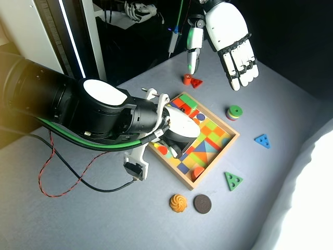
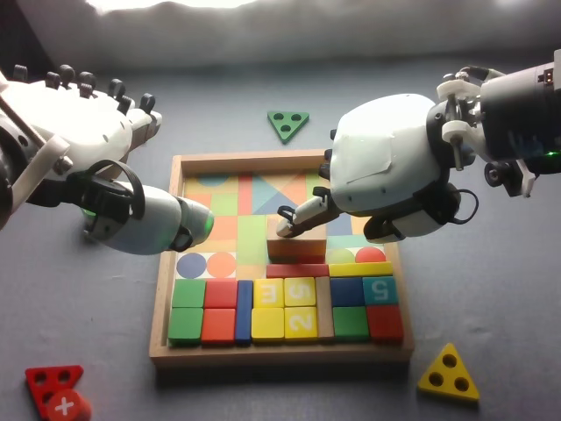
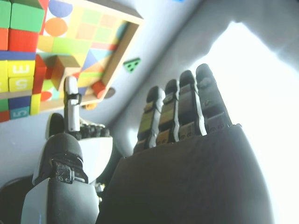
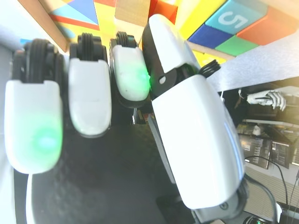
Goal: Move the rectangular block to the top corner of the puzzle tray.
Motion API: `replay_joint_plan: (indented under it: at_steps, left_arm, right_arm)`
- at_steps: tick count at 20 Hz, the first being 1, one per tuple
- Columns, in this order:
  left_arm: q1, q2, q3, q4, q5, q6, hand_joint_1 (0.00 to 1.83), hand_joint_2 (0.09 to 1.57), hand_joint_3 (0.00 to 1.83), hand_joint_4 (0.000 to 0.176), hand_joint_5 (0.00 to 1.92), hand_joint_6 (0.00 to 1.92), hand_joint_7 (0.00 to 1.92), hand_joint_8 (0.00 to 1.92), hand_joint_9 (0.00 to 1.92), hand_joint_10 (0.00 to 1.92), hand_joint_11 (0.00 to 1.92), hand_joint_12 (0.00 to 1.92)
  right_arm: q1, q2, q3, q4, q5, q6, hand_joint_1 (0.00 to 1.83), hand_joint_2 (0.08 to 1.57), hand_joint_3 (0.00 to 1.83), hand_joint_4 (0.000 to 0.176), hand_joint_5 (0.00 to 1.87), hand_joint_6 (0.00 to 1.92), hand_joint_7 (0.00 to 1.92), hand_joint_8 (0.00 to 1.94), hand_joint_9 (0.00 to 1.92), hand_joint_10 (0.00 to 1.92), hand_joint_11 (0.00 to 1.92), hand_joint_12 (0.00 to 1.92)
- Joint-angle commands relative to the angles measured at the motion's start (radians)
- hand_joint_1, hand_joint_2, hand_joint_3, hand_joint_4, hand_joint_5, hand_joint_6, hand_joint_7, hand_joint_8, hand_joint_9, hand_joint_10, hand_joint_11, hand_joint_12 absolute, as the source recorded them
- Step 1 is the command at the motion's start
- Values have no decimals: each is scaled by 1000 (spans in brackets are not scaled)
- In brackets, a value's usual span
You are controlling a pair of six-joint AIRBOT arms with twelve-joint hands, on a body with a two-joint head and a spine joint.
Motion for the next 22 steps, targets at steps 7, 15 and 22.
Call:
replay_joint_plan:
  at_steps: [7, 15, 22]
  left_arm:
    - [-15, 12, -5, 79, 5, 3, 0, 1165, 6, 0, 30, 1, 16, 0, 7, 1, 0, 0]
    - [-15, 12, -5, 80, 5, 3, 0, 1177, 8, 0, 31, 1, 11, 2, 0, 0, 0, 0]
    - [-15, 12, -5, 80, 5, 3, 0, 1167, 1, 0, 24, 3, 6, 1, 0, 0, 0, 0]
  right_arm:
    - [-5, 11, -3, 26, -7, 3, 1036, 1310, 1, 0, 234, 2, 1512, 1941, 1722, 1921, 1874, 1921]
    - [-16, 43, -16, 14, 3, 3, 1077, 1319, 4, 0, 265, 10, 1494, 1941, 1706, 1921, 1856, 1921]
    - [-32, 59, -5, 0, 18, -32, 1088, 1295, 0, 0, 256, 1, 1487, 1941, 1699, 1921, 1857, 1921]
